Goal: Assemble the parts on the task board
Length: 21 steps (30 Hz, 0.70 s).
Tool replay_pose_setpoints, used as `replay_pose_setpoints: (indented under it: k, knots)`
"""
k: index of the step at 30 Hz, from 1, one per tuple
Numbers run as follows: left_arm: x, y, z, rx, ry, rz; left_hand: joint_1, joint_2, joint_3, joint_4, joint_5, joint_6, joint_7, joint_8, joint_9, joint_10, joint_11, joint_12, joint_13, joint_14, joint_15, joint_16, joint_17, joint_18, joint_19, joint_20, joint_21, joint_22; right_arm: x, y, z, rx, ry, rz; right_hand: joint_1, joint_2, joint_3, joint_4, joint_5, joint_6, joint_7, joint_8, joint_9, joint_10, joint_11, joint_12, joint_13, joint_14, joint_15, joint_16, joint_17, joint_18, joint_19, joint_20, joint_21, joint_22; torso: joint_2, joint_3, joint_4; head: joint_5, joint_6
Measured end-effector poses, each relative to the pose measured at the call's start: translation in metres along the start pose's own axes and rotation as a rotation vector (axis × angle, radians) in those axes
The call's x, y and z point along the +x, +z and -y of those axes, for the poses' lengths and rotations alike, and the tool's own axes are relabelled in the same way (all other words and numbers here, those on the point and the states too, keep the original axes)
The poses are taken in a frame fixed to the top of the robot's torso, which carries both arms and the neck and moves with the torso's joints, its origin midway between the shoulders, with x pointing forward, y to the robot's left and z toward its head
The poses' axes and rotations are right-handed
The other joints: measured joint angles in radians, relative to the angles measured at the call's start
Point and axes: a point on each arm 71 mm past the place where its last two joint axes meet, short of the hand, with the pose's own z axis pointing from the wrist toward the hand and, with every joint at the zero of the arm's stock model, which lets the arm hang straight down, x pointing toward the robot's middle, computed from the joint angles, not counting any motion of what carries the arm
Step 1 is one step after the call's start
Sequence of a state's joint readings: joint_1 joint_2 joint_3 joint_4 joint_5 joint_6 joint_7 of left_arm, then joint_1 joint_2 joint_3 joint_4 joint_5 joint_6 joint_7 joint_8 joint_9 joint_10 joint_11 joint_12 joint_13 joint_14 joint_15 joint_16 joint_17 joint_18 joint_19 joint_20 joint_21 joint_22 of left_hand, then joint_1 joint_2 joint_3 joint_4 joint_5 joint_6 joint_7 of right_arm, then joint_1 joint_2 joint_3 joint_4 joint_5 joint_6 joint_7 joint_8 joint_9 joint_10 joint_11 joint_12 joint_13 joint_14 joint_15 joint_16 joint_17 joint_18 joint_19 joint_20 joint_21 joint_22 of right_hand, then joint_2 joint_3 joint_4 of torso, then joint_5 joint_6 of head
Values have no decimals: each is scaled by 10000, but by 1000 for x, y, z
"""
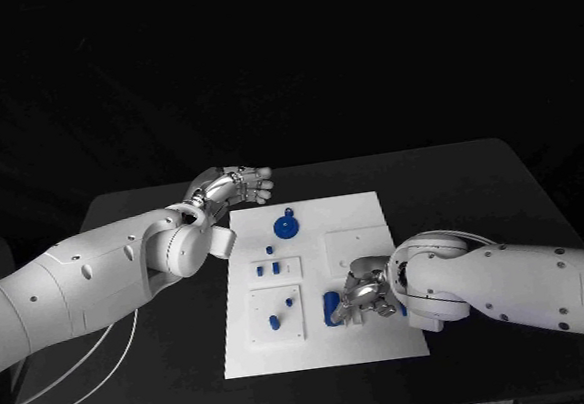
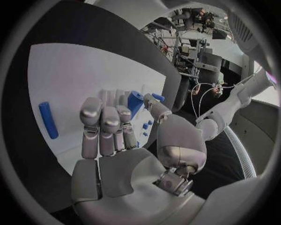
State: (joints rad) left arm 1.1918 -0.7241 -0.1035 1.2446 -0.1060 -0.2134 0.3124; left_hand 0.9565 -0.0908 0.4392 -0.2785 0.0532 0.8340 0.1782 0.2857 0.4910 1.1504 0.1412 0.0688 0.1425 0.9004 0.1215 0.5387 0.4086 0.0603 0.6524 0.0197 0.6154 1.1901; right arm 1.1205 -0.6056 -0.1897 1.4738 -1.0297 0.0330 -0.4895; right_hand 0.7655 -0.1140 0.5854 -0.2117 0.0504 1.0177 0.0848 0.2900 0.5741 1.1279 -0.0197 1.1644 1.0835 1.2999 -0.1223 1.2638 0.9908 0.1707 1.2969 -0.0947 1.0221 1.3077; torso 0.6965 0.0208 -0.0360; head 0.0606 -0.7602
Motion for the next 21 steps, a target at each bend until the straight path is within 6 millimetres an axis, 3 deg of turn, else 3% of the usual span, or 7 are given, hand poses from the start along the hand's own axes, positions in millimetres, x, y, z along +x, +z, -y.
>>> replay_pose_setpoints:
  k: [21]
  knots:
    - [-2,-1,0,-5,3,14,-151,69,-127,71,0,0,0,0,-12,0,0,0,-9,0,0,-45,67,-8,0,0,-78,22,0,4,5,277,-72,81,-153,329,849,430,-3,180,29,2,-109,83,-46,-39,-1,20,16,-34,51,2,90,88,0,-2,1,0,4,-22,-34]
